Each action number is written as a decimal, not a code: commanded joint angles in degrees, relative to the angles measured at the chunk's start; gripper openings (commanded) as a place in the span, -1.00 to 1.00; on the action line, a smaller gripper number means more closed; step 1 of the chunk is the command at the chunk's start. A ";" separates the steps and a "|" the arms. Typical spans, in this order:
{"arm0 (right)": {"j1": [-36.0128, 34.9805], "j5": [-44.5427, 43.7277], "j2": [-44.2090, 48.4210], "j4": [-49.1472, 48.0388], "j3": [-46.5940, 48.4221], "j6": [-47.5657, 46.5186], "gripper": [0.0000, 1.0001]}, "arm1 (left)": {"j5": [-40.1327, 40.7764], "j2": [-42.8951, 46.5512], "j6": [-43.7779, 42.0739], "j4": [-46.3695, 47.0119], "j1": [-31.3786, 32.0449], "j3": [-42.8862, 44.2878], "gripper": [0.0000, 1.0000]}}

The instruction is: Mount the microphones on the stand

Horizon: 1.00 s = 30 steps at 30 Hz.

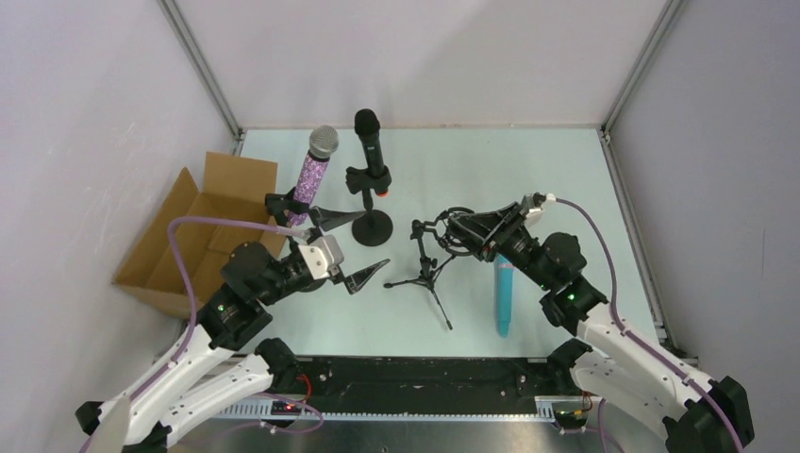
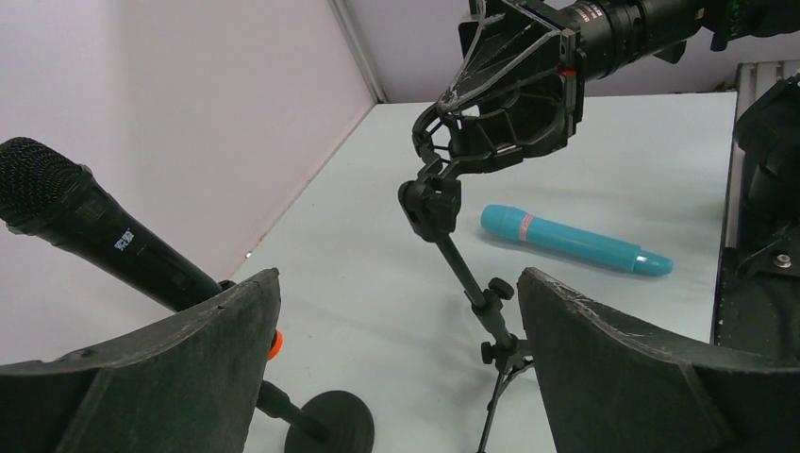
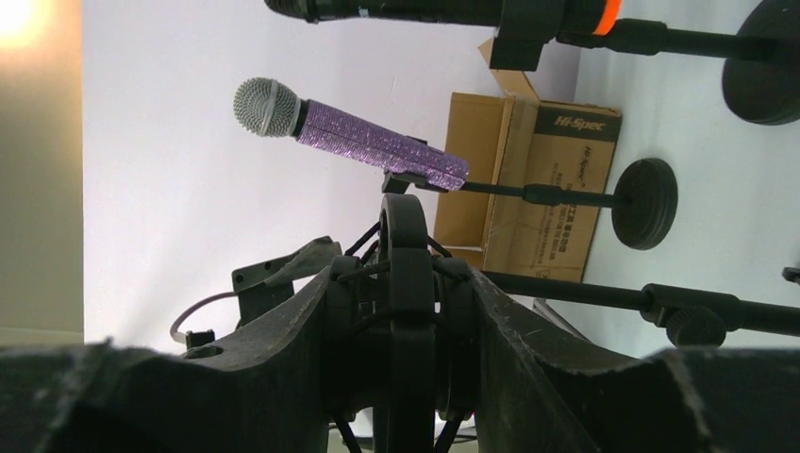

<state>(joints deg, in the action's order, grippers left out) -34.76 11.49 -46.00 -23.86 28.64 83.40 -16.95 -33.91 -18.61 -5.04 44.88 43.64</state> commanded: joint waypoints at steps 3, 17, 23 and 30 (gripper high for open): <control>4.17 2.80 4.46 5.70 0.03 -0.80 0.33 | -0.70 0.28 -1.19 1.96 0.71 0.68 0.99; 15.78 12.52 9.02 29.33 7.26 -11.86 0.99 | 1.23 -7.29 -4.95 -0.67 3.61 6.77 0.99; 22.33 14.89 10.98 39.96 12.17 -18.87 0.99 | 2.13 -10.71 -5.81 -0.95 4.17 10.38 0.97; 35.98 13.35 9.46 61.36 29.77 -34.73 0.99 | 8.26 -12.78 -3.34 -3.80 4.19 18.27 0.97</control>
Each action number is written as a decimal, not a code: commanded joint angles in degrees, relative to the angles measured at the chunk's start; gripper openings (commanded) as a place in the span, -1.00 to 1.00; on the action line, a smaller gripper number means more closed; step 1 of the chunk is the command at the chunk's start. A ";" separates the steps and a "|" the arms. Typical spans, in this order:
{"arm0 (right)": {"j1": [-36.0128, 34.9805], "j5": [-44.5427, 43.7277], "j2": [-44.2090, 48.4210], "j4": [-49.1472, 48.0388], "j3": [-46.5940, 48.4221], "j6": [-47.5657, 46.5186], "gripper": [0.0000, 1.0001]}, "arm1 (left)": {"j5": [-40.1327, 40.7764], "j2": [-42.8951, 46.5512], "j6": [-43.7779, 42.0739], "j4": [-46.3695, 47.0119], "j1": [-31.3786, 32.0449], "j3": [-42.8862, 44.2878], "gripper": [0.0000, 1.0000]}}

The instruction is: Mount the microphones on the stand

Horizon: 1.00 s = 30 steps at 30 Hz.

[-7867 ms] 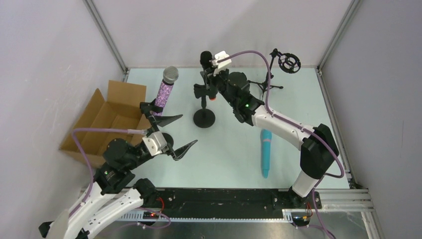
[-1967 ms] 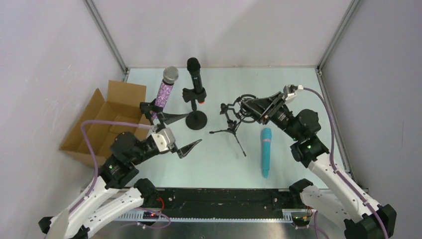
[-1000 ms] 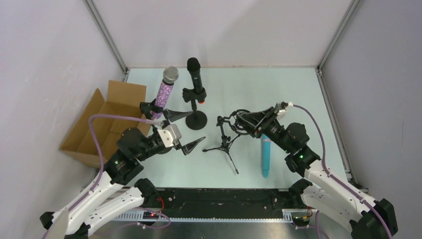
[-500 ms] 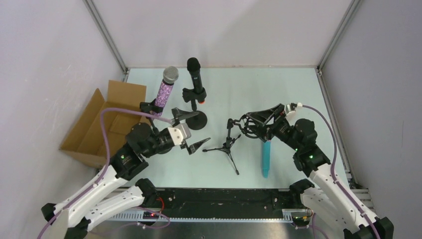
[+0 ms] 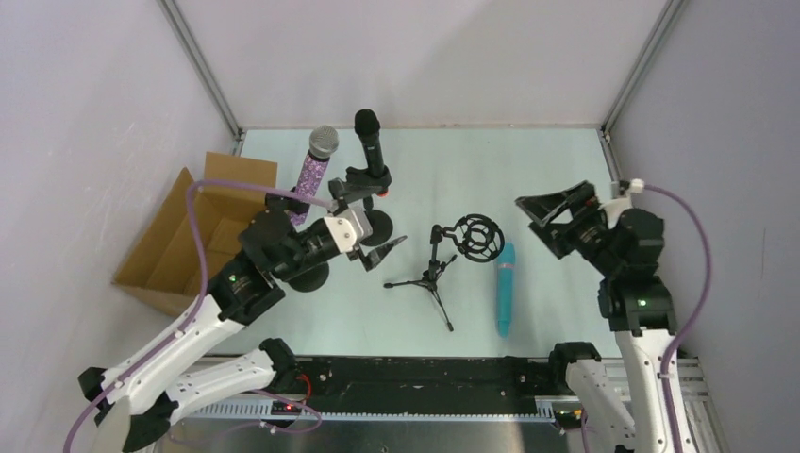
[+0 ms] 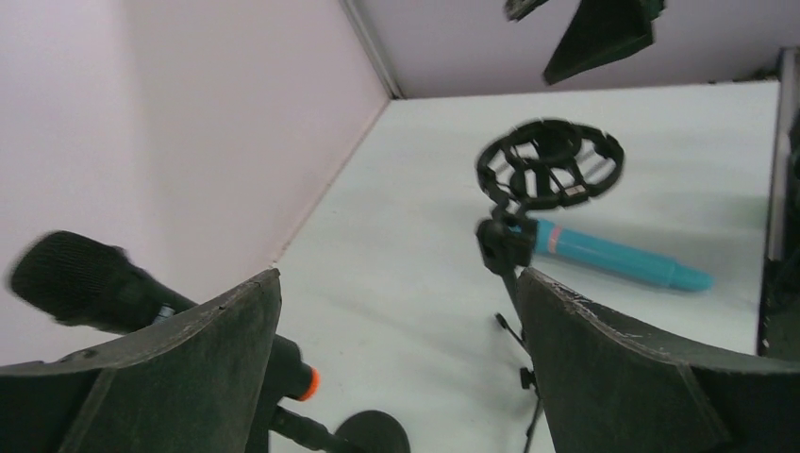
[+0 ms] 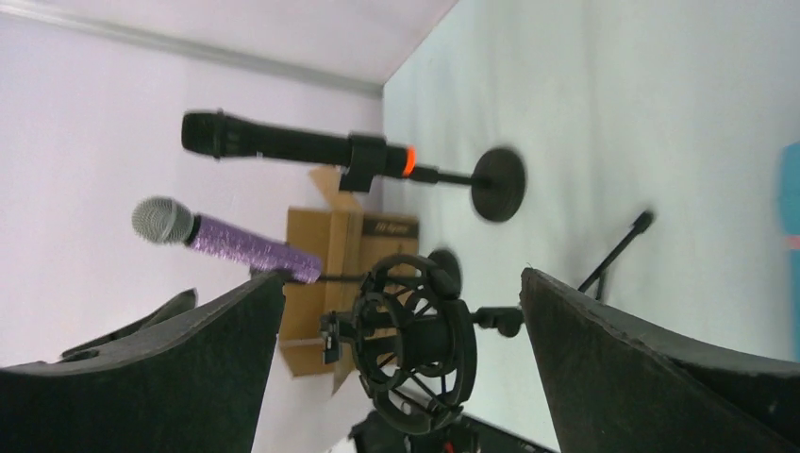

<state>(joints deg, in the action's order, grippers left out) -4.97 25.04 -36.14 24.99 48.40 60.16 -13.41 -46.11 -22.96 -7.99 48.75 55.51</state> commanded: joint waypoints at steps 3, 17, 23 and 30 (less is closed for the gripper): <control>7.79 -6.90 -3.35 21.57 15.55 -17.39 0.99 | 8.19 -2.72 1.54 -8.74 0.29 13.36 0.96; -14.10 -39.93 -16.87 26.46 1.78 -18.95 0.99 | 23.08 -7.69 6.08 -38.45 -4.78 38.10 0.97; -17.32 -38.77 -21.69 19.66 -3.46 -19.54 0.99 | 33.77 -7.85 -0.69 -43.87 -6.13 44.37 0.97; -19.05 -39.07 -31.07 11.44 -7.22 -17.28 0.84 | 33.71 -4.36 -2.36 -44.62 -10.46 37.54 0.97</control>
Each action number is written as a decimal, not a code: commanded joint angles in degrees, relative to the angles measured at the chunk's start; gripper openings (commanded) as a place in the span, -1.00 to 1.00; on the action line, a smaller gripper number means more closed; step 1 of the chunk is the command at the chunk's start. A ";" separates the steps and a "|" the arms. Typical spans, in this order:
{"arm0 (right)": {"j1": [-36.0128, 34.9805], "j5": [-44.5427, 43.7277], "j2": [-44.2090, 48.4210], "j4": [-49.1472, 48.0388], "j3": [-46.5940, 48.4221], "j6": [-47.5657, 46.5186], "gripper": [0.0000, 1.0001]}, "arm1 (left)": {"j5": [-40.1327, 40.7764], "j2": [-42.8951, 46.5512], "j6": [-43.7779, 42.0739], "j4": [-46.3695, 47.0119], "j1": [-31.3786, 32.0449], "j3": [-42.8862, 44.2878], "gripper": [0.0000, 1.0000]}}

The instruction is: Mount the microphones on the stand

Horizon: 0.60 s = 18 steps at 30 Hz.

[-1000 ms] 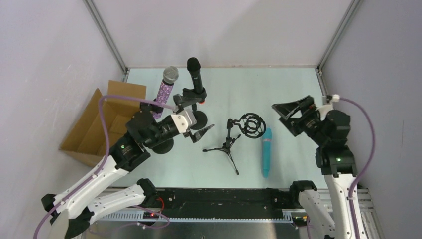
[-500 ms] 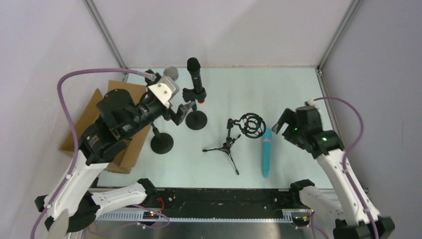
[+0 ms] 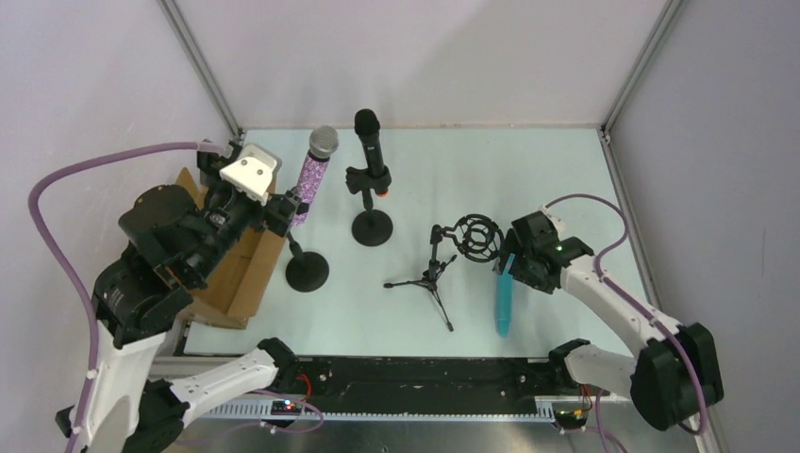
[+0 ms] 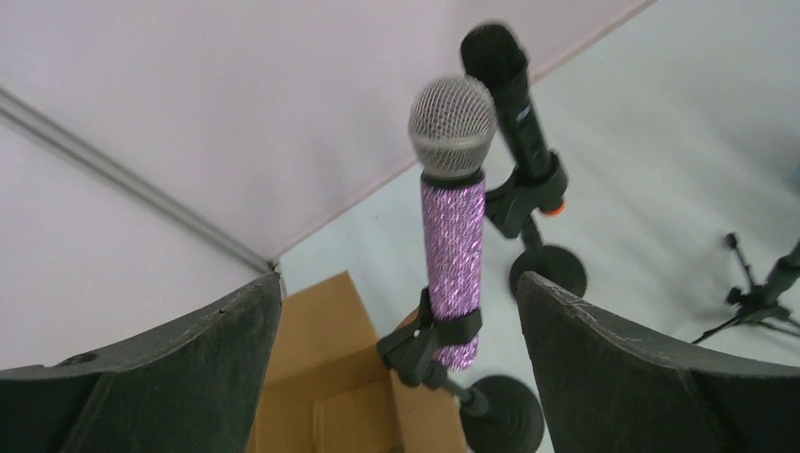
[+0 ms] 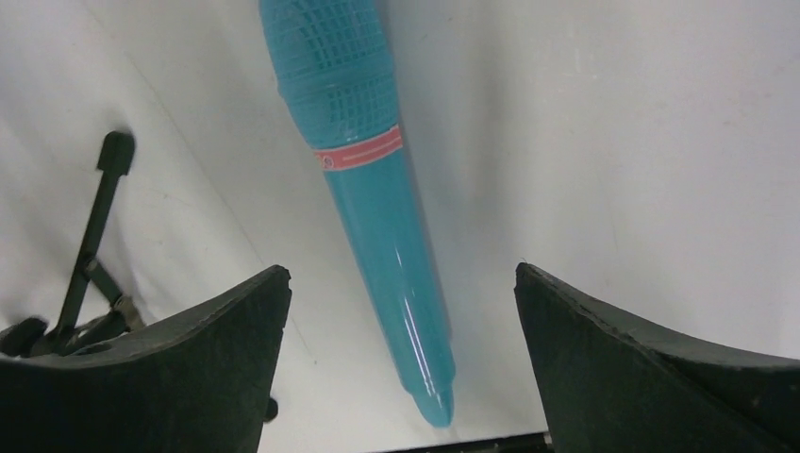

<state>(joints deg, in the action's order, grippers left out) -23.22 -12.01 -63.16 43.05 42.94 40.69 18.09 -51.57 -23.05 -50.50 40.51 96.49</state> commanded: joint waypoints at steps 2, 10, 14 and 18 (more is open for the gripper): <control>-0.96 -1.99 -6.10 -8.97 -2.34 2.27 0.78 | 3.75 1.29 -2.45 -2.13 -3.39 -5.25 0.97; -0.92 0.01 -15.59 -15.78 -2.95 2.90 0.42 | -0.32 3.98 -1.87 -2.17 -4.04 -9.05 0.96; -0.66 -0.03 -17.64 -17.43 -2.95 3.59 0.29 | -4.62 5.65 0.07 -2.34 -4.04 -11.70 0.97; 0.37 0.67 -18.45 -18.75 -2.95 3.85 0.04 | -8.00 7.08 0.73 -2.39 -4.10 -15.36 0.96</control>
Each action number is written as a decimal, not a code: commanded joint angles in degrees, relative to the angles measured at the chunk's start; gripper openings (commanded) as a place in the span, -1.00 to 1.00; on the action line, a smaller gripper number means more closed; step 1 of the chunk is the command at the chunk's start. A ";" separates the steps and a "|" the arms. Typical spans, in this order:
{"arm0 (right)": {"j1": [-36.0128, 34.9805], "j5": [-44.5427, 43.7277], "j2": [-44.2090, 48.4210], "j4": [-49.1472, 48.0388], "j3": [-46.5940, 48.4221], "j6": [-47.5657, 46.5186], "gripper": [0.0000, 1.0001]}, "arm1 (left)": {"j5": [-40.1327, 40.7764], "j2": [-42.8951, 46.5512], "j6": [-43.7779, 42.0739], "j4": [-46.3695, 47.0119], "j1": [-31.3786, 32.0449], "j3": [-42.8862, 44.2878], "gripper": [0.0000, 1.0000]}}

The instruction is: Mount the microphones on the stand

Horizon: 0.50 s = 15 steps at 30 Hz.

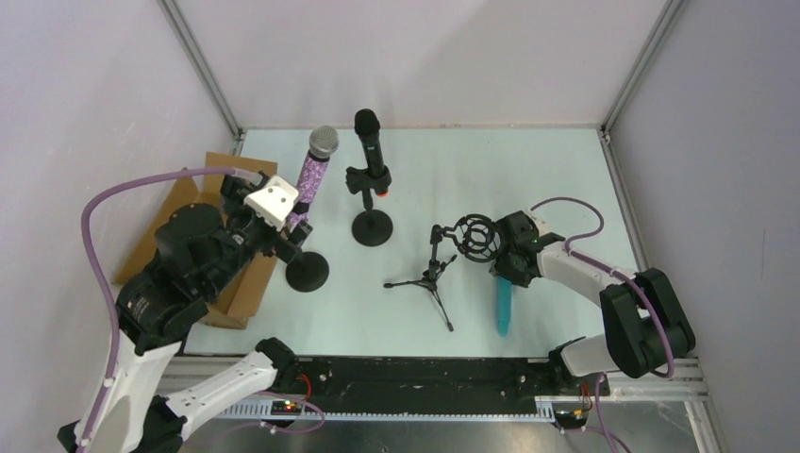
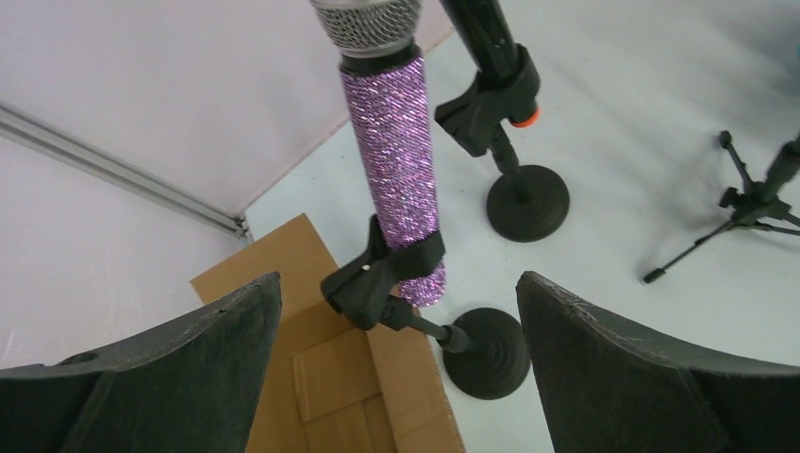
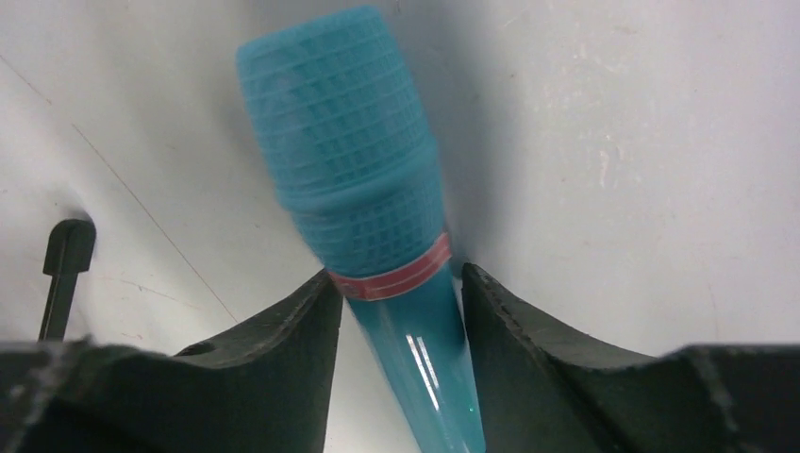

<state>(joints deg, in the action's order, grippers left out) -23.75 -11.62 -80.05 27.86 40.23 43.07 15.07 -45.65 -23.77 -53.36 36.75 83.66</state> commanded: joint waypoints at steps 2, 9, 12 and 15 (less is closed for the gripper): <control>1.85 1.47 -0.74 -3.69 -0.24 1.64 -0.09 | -5.16 1.17 1.58 0.46 -0.35 -3.13 0.97; 8.31 4.51 9.64 -1.41 0.49 0.03 -1.00 | -4.54 0.17 0.62 0.56 -0.32 -2.73 0.97; 10.79 2.54 17.25 2.58 3.30 -2.31 -1.00 | -4.69 -0.68 0.44 0.60 -0.30 -3.18 0.97; 11.69 -1.34 23.22 6.84 7.13 -4.31 -1.00 | -5.25 -1.30 0.26 0.59 -0.30 -3.27 0.97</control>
<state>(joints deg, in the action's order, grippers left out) -12.93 -8.64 -63.70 29.78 41.39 41.85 11.31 -45.93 -23.44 -53.76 36.71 80.64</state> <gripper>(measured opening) 0.403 0.983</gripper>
